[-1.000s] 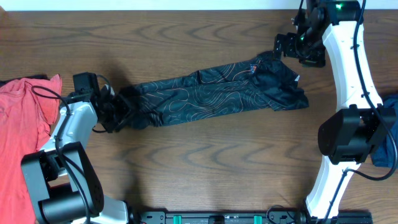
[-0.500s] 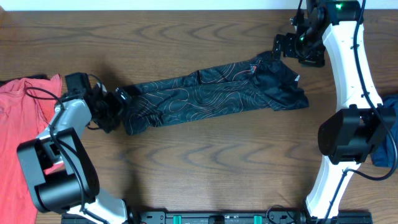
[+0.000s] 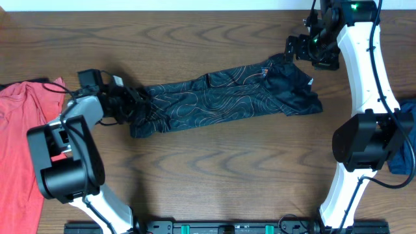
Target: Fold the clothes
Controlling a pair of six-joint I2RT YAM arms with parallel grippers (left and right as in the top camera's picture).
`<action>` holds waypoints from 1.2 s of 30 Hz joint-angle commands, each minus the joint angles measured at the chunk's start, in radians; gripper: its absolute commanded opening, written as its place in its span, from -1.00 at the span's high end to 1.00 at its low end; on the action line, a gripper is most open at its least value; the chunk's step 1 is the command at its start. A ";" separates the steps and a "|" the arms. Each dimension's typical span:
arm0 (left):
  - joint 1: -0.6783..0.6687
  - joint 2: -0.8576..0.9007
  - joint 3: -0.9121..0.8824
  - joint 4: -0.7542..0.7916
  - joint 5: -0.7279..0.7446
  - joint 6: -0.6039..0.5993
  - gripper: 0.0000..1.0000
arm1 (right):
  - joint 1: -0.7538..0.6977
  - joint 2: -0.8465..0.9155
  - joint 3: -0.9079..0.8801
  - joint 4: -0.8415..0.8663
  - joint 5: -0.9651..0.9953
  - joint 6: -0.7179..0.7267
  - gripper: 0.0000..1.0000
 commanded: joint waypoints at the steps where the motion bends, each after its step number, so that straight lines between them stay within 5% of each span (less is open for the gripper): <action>1: -0.018 0.106 -0.078 -0.036 -0.107 0.008 0.49 | 0.009 -0.001 -0.005 0.001 -0.007 -0.015 -0.99; 2: -0.018 0.106 -0.078 -0.036 -0.106 0.008 0.80 | 0.009 -0.001 -0.005 0.001 -0.007 -0.015 -0.99; 3: -0.018 0.106 -0.078 -0.034 -0.103 0.008 0.88 | 0.009 -0.001 -0.005 0.000 -0.007 -0.015 -0.99; 17: -0.015 -0.023 -0.051 -0.049 -0.097 0.017 0.88 | 0.009 -0.001 -0.005 -0.002 -0.007 -0.015 -0.99; 27: -0.008 -0.093 0.190 -0.327 -0.220 0.087 0.88 | 0.010 -0.001 -0.005 -0.016 -0.007 -0.015 -0.99; 36: -0.010 -0.093 0.258 -0.372 -0.224 0.091 0.88 | 0.010 0.000 -0.005 -0.027 -0.007 -0.015 -0.98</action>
